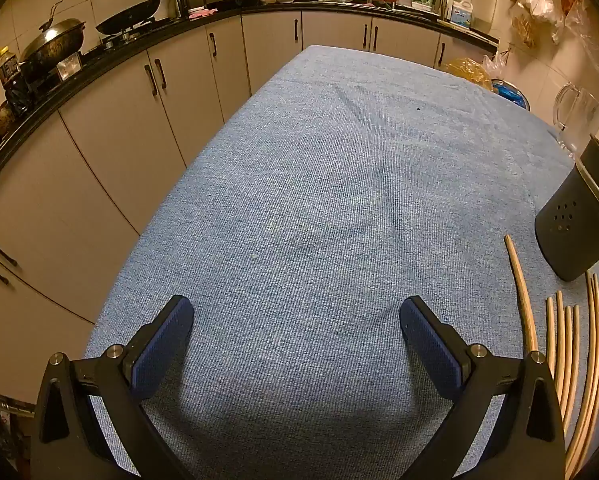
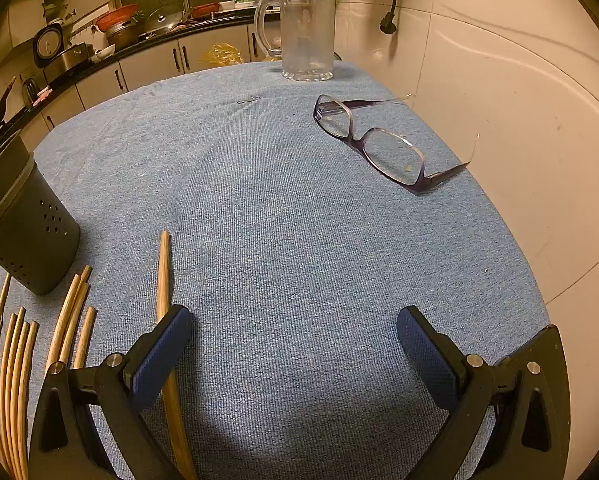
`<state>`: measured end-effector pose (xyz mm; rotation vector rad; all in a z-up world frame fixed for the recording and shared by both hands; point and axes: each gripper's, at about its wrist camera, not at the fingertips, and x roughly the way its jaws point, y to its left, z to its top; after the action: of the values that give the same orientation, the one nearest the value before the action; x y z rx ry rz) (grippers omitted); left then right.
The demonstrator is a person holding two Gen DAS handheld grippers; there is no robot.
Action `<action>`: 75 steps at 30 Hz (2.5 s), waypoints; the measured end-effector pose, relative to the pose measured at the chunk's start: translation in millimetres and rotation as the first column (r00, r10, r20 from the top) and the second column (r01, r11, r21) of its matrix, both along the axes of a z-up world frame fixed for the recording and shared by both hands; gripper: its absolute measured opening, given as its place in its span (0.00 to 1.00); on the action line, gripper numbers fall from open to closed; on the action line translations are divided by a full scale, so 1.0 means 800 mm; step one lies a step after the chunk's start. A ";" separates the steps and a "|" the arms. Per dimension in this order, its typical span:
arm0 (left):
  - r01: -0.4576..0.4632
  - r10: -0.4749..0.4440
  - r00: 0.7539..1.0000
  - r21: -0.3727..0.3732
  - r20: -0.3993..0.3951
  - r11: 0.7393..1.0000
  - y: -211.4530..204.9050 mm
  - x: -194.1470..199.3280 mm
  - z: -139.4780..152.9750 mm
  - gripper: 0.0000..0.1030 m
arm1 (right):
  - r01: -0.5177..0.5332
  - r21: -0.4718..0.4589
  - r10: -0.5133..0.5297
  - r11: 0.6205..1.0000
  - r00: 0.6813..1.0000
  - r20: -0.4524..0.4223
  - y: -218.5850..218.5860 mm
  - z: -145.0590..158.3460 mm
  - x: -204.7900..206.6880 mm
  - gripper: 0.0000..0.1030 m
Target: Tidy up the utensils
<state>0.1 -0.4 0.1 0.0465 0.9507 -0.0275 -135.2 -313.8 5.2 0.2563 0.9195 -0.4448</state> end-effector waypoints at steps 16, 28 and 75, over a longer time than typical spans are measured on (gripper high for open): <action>-0.094 0.103 0.982 -0.064 0.157 0.994 -0.016 -0.178 0.141 1.00 | -0.217 -0.010 0.218 0.976 0.976 0.024 0.031 0.107 -0.078 0.98; 0.349 -0.343 0.925 -0.013 0.165 0.937 -0.094 -0.269 0.201 1.00 | -0.207 -0.053 0.213 0.977 0.963 0.165 0.070 0.200 -0.200 0.98; 0.547 -0.548 0.831 0.037 0.090 0.836 -0.023 -0.266 0.179 1.00 | -0.108 -0.058 0.114 0.993 0.987 0.111 0.227 0.208 -0.247 0.98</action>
<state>-212.4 -18.7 143.3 0.3293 0.8128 -0.5520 -332.8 -132.6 171.9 0.1808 0.8048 -0.3471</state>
